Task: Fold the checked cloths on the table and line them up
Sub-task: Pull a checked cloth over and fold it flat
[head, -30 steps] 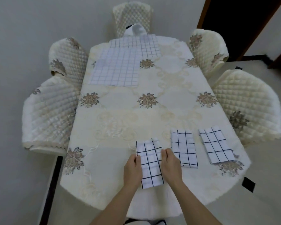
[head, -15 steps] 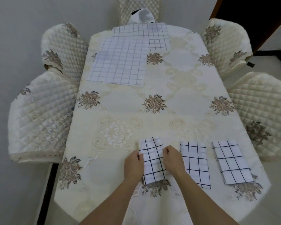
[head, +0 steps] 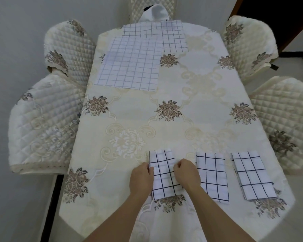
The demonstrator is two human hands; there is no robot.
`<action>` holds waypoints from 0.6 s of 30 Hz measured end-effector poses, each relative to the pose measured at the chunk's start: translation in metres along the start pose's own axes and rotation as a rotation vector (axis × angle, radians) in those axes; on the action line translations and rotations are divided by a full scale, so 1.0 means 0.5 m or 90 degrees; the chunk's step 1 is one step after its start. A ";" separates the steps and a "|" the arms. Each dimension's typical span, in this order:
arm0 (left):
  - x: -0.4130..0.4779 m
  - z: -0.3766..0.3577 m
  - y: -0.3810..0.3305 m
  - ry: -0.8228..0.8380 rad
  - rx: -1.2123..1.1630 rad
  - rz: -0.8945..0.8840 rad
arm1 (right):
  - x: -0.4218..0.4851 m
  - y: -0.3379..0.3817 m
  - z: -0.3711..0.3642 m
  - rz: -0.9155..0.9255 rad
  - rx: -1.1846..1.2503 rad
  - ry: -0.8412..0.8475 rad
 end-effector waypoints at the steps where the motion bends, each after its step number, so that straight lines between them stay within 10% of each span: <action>1: -0.001 0.001 -0.001 0.000 -0.007 0.002 | -0.003 -0.001 0.000 0.000 0.001 -0.005; 10: -0.051 0.049 0.008 -0.051 0.129 -0.024 | -0.053 -0.002 0.044 0.067 -0.010 -0.010; 18: -0.073 0.167 -0.109 -0.167 0.256 -0.267 | -0.105 0.083 0.188 0.296 -0.178 -0.142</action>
Point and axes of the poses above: each hand's wrist, its own x-axis towards the middle knuckle, its own z-axis out of the back of the hand, y = z × x, the point moved 4 cm from there along x, towards the middle knuckle, and after that the axes turned 2 degrees about z, right-handed, at the moved point
